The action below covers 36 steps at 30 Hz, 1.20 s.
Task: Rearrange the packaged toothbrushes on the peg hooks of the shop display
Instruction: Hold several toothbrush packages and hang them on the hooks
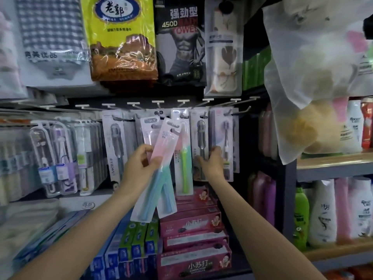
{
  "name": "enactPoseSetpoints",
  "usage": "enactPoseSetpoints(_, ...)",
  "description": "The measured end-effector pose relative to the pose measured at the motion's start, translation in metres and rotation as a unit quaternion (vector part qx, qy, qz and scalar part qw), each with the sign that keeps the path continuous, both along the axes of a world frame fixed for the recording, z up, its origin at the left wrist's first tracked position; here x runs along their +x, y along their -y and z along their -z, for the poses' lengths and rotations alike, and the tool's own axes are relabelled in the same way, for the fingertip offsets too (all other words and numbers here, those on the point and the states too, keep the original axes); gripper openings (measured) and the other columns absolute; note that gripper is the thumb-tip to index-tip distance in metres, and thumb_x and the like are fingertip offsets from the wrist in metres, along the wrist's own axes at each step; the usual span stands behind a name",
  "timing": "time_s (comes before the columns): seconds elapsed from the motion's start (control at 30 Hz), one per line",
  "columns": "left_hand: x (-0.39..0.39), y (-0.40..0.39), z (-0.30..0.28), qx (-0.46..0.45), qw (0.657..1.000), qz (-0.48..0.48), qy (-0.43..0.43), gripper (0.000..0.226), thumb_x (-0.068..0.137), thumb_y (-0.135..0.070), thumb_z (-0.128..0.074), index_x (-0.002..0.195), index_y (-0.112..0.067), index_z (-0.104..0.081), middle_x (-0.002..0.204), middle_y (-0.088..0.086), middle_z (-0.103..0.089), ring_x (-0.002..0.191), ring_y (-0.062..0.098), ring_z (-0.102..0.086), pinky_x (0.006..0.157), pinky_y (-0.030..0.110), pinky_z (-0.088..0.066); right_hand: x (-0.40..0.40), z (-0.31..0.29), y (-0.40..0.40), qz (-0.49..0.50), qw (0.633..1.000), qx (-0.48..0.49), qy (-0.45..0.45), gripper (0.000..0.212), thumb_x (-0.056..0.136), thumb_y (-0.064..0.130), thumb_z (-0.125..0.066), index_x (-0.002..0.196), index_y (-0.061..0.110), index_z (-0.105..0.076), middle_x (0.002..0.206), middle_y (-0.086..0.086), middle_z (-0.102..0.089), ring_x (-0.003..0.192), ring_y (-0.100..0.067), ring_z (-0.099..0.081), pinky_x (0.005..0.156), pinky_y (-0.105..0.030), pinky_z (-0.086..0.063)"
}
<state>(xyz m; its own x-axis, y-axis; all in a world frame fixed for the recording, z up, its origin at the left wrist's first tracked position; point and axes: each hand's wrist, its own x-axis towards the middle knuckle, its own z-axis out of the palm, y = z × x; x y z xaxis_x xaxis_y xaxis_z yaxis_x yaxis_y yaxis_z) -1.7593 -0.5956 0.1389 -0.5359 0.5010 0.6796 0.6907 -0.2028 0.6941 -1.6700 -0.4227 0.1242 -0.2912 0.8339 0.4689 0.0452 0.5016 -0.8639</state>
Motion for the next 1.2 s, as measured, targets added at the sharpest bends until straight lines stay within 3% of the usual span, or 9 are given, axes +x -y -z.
enactPoseSetpoints(0.17, -0.009, 0.002, 0.001, -0.003, 1.000, -0.019, -0.008, 0.012, 0.089, -0.013, -0.059, 0.089, -0.024, -0.054, 0.098, 0.001, -0.067, 0.090, 0.018, -0.063, 0.081, 0.035, -0.050, -0.014, 0.003, -0.004, -0.039, 0.999, -0.028, 0.005, 0.033, 0.092, 0.001, -0.048, 0.125, 0.005, -0.043, 0.087, 0.005, -0.050, 0.090, -0.017, -0.048, 0.070, -0.020, -0.038)
enactPoseSetpoints(0.27, -0.015, 0.003, 0.000, -0.001, 1.000, -0.022, -0.010, 0.009, 0.089, -0.013, -0.059, 0.094, -0.019, -0.054, 0.101, 0.001, -0.067, 0.093, 0.018, -0.063, 0.082, 0.036, -0.051, -0.004, 0.008, -0.011, -0.055, 0.998, -0.035, -0.004, 0.033, 0.095, 0.001, -0.042, 0.126, 0.006, -0.049, 0.117, -0.006, -0.058, 0.105, -0.021, -0.052, 0.079, -0.018, -0.042)
enactPoseSetpoints(0.4, -0.016, 0.004, -0.003, -0.002, 1.000, -0.022, -0.002, 0.010, 0.089, -0.014, -0.058, 0.097, -0.018, -0.055, 0.100, -0.006, -0.066, 0.093, 0.013, -0.063, 0.084, 0.033, -0.050, 0.026, 0.003, -0.023, -0.056, 0.996, -0.040, -0.048, 0.027, 0.093, -0.002, -0.040, 0.112, 0.002, -0.059, 0.108, -0.010, -0.063, 0.086, -0.016, -0.057, 0.058, -0.006, -0.044)
enactPoseSetpoints(0.57, -0.012, -0.001, -0.005, 0.009, 1.000, -0.015, 0.013, 0.010, 0.090, -0.012, -0.057, 0.095, -0.020, -0.053, 0.099, -0.006, -0.064, 0.092, 0.016, -0.062, 0.083, 0.033, -0.050, 0.065, -0.020, -0.036, 0.075, 0.989, 0.091, 0.090, 0.031, 0.092, 0.002, -0.042, 0.117, 0.006, -0.061, 0.109, -0.013, -0.065, 0.104, -0.028, -0.058, 0.070, -0.016, -0.035)
enactPoseSetpoints(0.7, -0.010, -0.006, 0.002, 0.003, 1.000, -0.015, 0.013, 0.010, 0.090, -0.012, -0.056, 0.099, -0.016, -0.052, 0.100, -0.002, -0.064, 0.089, 0.016, -0.061, 0.074, 0.025, -0.047, 0.082, -0.042, -0.028, 0.116, 0.948, 0.188, 0.229, 0.032, 0.088, -0.002, -0.039, 0.112, 0.002, -0.061, 0.098, -0.019, -0.062, 0.095, -0.035, -0.054, 0.067, -0.024, -0.036)
enactPoseSetpoints(0.8, -0.011, -0.008, 0.008, -0.008, 1.000, -0.006, 0.025, 0.012, 0.090, -0.012, -0.056, 0.100, -0.017, -0.051, 0.102, -0.002, -0.062, 0.087, 0.013, -0.058, 0.065, 0.016, -0.041, 0.084, -0.054, -0.013, 0.122, 0.915, 0.203, 0.327, 0.036, 0.088, -0.001, -0.038, 0.117, 0.004, -0.059, 0.113, -0.018, -0.060, 0.105, -0.036, -0.054, 0.085, -0.037, -0.046)
enactPoseSetpoints(0.9, -0.012, -0.007, 0.010, -0.011, 0.999, -0.001, 0.035, 0.012, 0.091, -0.013, -0.056, 0.101, -0.016, -0.051, 0.103, 0.000, -0.061, 0.089, 0.014, -0.058, 0.065, 0.015, -0.041, 0.083, -0.052, -0.002, 0.135, 0.887, 0.182, 0.402, 0.032, 0.089, 0.002, -0.039, 0.114, 0.006, -0.058, 0.115, -0.015, -0.057, 0.104, -0.035, -0.054, 0.082, -0.036, -0.045)
enactPoseSetpoints(1.0, -0.012, 0.000, 0.010, -0.011, 0.999, 0.000, 0.033, 0.011, 0.091, -0.012, -0.056, 0.101, -0.015, -0.052, 0.102, -0.001, -0.062, 0.090, 0.015, -0.059, 0.069, 0.019, -0.045, 0.087, -0.029, 0.001, 0.107, 0.945, 0.099, 0.293, 0.021, 0.086, 0.000, -0.039, 0.086, 0.001, -0.060, 0.085, -0.013, -0.058, 0.084, -0.032, -0.053, 0.066, -0.030, -0.039)
enactPoseSetpoints(1.2, -0.019, 0.020, 0.026, -0.011, 0.999, -0.001, 0.043, 0.009, 0.090, -0.010, -0.056, 0.096, -0.016, -0.052, 0.096, 0.005, -0.065, 0.088, 0.023, -0.062, 0.078, 0.037, -0.049, 0.078, 0.027, 0.033, 0.019, 1.000, 0.008, -0.015, 0.017, 0.090, 0.004, -0.042, 0.093, 0.006, -0.058, 0.074, -0.001, -0.057, 0.069, -0.017, -0.051, 0.063, -0.029, -0.041)
